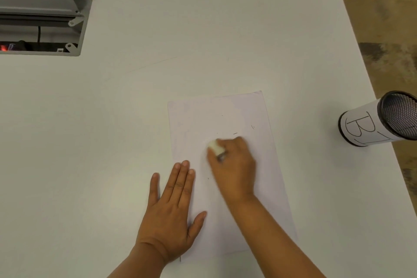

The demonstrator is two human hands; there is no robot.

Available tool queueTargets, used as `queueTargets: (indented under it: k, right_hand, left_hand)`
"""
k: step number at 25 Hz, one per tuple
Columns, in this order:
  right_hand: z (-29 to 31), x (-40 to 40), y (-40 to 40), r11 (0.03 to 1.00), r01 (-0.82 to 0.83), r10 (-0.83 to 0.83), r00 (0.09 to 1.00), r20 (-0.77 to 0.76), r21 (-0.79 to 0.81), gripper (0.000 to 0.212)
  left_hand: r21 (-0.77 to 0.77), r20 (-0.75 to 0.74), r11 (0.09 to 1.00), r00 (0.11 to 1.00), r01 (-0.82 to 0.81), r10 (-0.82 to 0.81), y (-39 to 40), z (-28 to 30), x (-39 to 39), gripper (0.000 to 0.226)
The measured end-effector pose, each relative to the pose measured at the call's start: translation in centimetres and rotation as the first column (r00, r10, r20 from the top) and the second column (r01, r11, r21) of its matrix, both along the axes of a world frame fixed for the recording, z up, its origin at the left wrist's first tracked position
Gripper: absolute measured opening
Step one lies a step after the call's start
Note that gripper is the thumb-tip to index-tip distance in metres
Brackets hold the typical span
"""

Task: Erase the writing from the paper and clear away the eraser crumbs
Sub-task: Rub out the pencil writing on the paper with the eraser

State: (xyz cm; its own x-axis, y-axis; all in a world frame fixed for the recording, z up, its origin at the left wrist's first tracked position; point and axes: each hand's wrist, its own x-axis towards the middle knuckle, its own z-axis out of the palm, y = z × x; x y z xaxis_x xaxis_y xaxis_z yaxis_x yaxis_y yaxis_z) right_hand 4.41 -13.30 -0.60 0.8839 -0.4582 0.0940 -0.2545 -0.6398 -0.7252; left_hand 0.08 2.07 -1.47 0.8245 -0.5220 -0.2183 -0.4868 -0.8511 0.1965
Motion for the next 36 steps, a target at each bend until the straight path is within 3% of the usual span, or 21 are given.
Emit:
queueTargets:
  k: [2,6,10,15,19,22,28,33,36]
  right_hand:
    - [0.2,-0.1,0.5,0.992,-0.121,0.121,0.993,0.009,-0.022,0.02]
    - [-0.2,2.2,-2.9,0.991,0.128,-0.128,0.992,0.008,0.042,0.018]
    - [-0.2,0.7,-0.7,0.999,-0.05,0.05,0.999,0.017,-0.017,0.02]
    - [-0.8,2.7,-3.8,0.983,0.181,-0.182,0.983,0.019,0.041,0.017]
    - [-1.3,1.3,-3.5,0.968,0.163,-0.197,0.965,0.171,0.192,0.018]
    - [-1.3,1.8,-3.9,0.941,0.18,-0.24,0.952,0.19,0.287,0.015]
    - [-1.4,1.9,-3.8,0.96,0.173,-0.214,0.961,0.175,0.222,0.005]
    - [-1.7,2.1,-3.9,0.957,0.195,-0.234,0.957,0.174,0.212,0.005]
    - [-1.5,2.2,-3.9,0.957,0.201,-0.238,0.955,0.174,0.208,0.006]
  left_hand:
    - [0.004,0.005,1.0,1.0,0.003,-0.003,0.0,0.0,0.0,0.074]
    - [0.007,0.007,1.0,1.0,0.005,-0.005,0.0,-0.1,0.1,0.074]
    - [-0.017,0.014,1.0,1.0,0.005,-0.005,0.0,-0.2,0.0,0.074]
    - [-0.011,0.019,1.0,1.0,0.004,-0.004,0.1,-0.4,0.0,0.074]
    - [-0.021,0.038,1.0,0.999,0.003,-0.002,0.0,-0.4,-0.1,0.074]
    - [-0.018,0.032,1.0,0.999,0.01,-0.01,0.1,-0.4,-0.1,0.075]
    - [-0.015,0.096,0.995,0.991,0.094,-0.092,-3.0,0.1,2.2,0.08]
    - [-0.152,0.103,0.978,0.986,0.142,-0.128,-6.6,1.2,2.7,0.068]
    - [-0.391,0.118,0.919,0.987,-0.053,0.107,-5.9,3.4,5.1,0.06]
